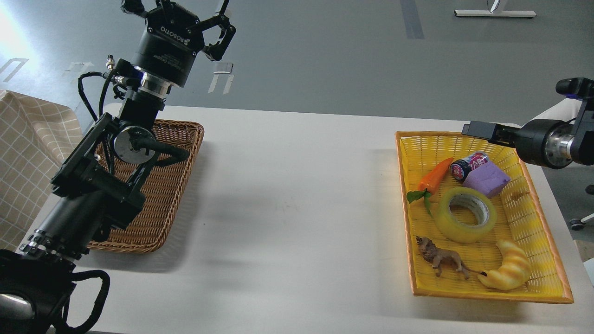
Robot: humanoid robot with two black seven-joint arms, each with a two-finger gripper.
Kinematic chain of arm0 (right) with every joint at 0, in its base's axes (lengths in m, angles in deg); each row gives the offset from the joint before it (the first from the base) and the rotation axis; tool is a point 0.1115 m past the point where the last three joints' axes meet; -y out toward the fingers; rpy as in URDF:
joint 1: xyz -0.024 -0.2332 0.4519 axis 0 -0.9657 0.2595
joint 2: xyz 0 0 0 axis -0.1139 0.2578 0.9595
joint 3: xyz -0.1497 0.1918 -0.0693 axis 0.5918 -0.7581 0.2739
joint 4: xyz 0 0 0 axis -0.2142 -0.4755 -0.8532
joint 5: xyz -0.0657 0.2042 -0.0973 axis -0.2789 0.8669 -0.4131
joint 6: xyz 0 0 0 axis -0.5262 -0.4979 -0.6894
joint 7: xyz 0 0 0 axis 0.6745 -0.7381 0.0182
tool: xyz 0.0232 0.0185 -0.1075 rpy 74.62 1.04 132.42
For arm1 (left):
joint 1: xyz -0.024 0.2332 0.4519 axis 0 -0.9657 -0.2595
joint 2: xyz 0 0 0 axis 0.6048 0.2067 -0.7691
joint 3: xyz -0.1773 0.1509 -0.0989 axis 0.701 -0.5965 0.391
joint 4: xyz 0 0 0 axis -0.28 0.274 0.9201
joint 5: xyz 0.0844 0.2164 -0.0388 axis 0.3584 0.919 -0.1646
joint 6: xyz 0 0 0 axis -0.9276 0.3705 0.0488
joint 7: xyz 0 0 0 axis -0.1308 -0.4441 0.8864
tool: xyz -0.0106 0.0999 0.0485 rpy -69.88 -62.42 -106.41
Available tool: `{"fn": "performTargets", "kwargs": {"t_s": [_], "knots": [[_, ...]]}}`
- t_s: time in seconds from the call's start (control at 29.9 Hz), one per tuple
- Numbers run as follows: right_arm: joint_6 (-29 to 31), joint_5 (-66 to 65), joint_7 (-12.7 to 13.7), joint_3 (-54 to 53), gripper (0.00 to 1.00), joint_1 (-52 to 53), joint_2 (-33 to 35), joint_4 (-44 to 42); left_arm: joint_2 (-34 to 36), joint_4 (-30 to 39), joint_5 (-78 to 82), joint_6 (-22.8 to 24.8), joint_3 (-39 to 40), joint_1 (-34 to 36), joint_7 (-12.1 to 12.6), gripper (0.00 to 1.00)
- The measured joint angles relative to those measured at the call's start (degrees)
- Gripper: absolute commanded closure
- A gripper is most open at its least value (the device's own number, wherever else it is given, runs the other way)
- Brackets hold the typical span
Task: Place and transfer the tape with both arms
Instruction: 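Raise the right gripper and swing it sideways over the yellow tray, then lower the right gripper into the tape roll's hole and close it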
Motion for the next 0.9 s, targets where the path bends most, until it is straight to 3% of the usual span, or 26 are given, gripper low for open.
{"fn": "performTargets", "kwargs": {"t_s": [0.5, 0.9], "knots": [[0.0, 0.0, 0.0, 3.7, 0.02, -3.9, 9.5, 10.6, 0.3, 0.0, 0.0, 0.0, 0.1, 0.0, 0.0, 0.02], [0.0, -1.1, 0.1, 4.3, 0.05, -9.7, 10.1, 11.8, 0.2, 0.0, 0.0, 0.0, 0.1, 0.0, 0.0, 0.02]]}}
